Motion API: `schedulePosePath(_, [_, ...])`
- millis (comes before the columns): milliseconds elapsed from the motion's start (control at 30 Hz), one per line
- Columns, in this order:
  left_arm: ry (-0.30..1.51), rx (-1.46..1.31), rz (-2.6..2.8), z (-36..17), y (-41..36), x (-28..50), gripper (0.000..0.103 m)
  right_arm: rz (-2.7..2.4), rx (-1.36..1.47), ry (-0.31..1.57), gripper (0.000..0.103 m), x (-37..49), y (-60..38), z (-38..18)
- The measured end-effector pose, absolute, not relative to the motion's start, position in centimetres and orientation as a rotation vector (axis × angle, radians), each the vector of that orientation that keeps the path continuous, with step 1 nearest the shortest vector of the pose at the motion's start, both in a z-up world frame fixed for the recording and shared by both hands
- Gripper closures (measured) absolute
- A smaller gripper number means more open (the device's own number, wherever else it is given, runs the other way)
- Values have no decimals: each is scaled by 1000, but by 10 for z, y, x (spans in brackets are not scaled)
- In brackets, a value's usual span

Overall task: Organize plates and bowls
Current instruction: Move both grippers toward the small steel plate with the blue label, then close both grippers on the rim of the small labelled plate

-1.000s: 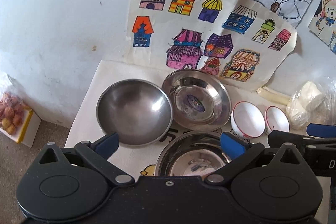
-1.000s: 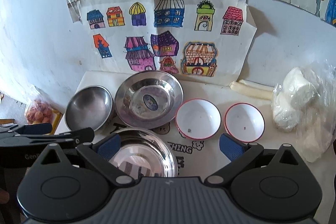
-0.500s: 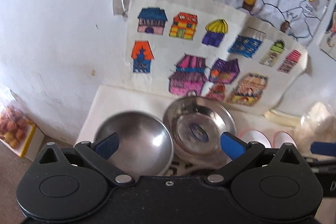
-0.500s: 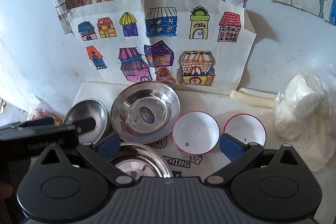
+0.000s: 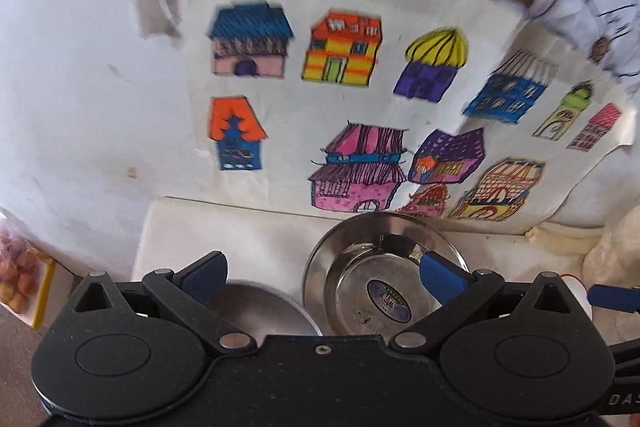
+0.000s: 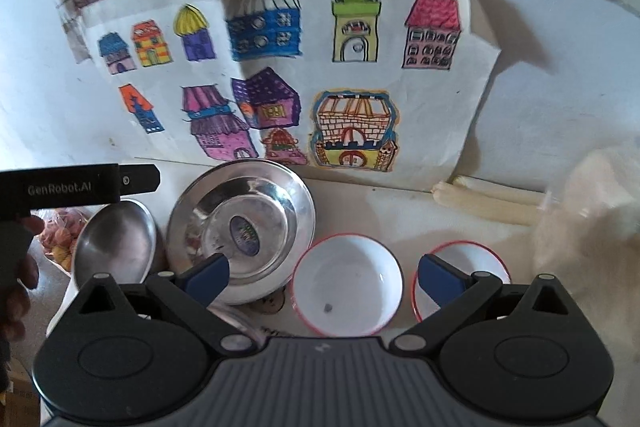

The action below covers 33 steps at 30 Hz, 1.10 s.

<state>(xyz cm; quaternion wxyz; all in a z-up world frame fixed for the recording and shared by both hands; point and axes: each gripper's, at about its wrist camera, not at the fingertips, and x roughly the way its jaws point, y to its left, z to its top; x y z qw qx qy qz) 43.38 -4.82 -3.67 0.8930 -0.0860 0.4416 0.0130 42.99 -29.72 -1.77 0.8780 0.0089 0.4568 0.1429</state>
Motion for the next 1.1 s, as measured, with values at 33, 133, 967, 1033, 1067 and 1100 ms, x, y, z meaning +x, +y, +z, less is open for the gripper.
schedulePosePath(33, [928, -172, 11, -41, -48, 441, 1, 302, 17, 958, 0, 436, -298, -23])
schedulePosePath(133, [952, -130, -20, -52, -50, 460, 2, 326, 4, 961, 1, 453, -299, -37])
schedulePosePath(967, [1172, -117, -98, -110, -39, 499, 69, 448, -106, 1006, 59, 503, -265, -93])
schedulePosePath(1033, [1174, -120, -102, -108, -39, 502, 75, 451, -105, 1006, 63, 507, -262, -95])
schedulePosePath(1067, [1175, -128, -111, -109, -40, 503, 76, 456, -104, 1004, 67, 507, -262, -96])
schedulePosePath(1100, [1174, -127, -111, -108, -40, 504, 77, 461, -101, 1005, 73, 507, -261, -96])
